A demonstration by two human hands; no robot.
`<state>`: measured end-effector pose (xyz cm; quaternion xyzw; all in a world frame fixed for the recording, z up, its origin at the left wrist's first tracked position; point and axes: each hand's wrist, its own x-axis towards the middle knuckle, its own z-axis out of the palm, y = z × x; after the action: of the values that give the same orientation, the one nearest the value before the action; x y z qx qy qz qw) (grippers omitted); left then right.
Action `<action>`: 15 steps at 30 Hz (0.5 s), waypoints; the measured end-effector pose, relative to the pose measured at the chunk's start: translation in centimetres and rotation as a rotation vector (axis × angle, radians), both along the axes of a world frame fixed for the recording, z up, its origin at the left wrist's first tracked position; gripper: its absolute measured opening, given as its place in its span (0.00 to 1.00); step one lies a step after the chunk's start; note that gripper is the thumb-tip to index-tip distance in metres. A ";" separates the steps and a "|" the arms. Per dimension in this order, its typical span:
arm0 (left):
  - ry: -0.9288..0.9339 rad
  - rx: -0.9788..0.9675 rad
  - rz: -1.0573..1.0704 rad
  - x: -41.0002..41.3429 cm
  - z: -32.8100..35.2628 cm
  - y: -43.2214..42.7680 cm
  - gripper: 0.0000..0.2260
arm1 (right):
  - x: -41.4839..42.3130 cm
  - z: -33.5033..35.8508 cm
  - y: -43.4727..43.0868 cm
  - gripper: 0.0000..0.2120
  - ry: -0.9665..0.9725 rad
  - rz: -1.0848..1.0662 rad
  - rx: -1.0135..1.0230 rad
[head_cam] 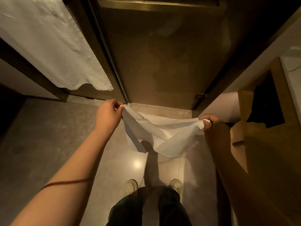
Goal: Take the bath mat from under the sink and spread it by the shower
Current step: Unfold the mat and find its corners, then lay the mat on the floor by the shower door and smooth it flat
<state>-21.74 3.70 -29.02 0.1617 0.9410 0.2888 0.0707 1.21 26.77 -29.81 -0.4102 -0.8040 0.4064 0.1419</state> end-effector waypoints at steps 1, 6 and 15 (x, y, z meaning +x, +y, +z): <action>0.008 0.003 0.006 -0.7 -0.6 0.8 0.05 | -0.9 -0.6 1.1 0.13 -0.005 0.006 0.002; 0.044 0.015 0.006 -4.3 -3.7 4.1 0.05 | -5.0 -4.0 5.9 0.12 -0.211 0.184 0.304; 0.135 0.071 -0.071 -10.4 -13.4 7.9 0.03 | -10.5 -13.8 9.0 0.11 0.010 0.021 0.271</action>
<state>-32.15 11.56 -42.40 0.2162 0.9265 0.3078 0.0117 -9.33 35.76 -43.63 -0.3766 -0.8552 0.2974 0.1957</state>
